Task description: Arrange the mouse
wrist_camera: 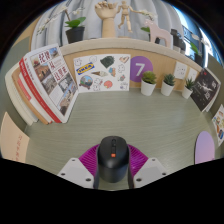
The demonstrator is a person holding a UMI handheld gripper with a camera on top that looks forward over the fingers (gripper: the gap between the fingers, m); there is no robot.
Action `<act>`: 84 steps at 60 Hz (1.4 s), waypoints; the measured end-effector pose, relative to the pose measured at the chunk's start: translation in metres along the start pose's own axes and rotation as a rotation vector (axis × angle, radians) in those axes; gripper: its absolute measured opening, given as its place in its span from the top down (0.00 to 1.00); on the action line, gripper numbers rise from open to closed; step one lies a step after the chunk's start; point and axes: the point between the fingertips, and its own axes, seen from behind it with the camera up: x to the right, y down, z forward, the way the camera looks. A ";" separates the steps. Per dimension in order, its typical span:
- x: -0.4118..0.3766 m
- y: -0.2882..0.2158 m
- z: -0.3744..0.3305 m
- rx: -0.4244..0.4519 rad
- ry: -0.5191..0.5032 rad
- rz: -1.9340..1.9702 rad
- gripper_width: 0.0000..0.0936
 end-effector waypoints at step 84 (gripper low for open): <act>0.371 0.052 -0.062 -0.082 -0.011 -0.036 0.60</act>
